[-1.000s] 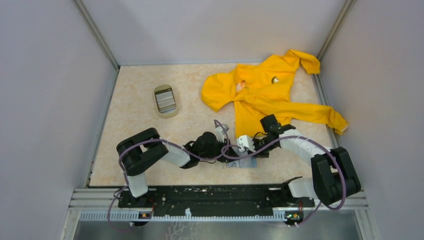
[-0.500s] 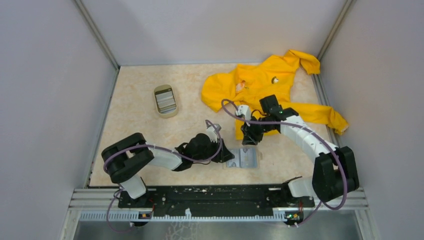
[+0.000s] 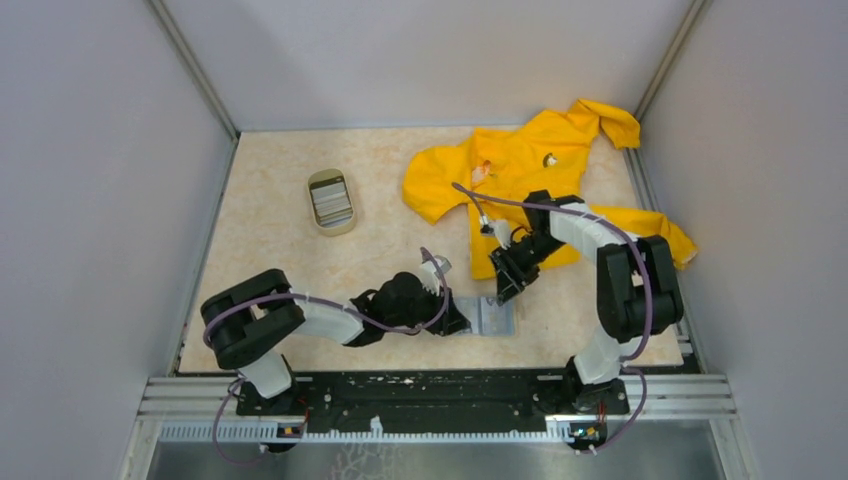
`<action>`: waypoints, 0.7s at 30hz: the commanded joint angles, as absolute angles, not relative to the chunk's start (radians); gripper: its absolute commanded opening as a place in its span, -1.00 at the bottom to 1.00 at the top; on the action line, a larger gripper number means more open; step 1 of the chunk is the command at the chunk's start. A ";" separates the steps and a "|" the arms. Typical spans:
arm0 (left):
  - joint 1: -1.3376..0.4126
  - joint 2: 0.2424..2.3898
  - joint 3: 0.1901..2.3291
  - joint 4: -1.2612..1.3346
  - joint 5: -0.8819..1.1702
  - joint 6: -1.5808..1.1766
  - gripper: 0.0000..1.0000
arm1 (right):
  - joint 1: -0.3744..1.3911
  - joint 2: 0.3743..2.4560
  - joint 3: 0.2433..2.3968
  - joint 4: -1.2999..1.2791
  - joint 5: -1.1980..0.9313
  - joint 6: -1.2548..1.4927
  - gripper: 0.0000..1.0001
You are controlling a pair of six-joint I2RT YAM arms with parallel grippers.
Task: Put the credit cards into the card holder
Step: Turn over the card slot in the card holder.
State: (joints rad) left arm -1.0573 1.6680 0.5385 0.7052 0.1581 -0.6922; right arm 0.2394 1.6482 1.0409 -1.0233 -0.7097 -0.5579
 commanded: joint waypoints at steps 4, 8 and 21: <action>-1.078 1.512 0.416 0.783 0.059 -0.364 0.00 | 0.255 1.454 0.886 -0.984 -0.529 -1.071 0.08; -1.077 1.412 0.350 0.793 -0.061 -0.330 0.25 | 0.269 1.184 0.679 -0.871 -0.558 -1.387 0.58; -1.074 1.158 0.260 0.634 -0.193 -0.433 0.80 | 0.489 1.204 0.556 -0.570 -0.374 -1.210 0.88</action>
State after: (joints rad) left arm -1.0737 1.2575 0.3111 0.6605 -0.1375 -0.4126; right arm 0.4644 1.1782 0.5488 -0.6971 -0.4297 -1.2346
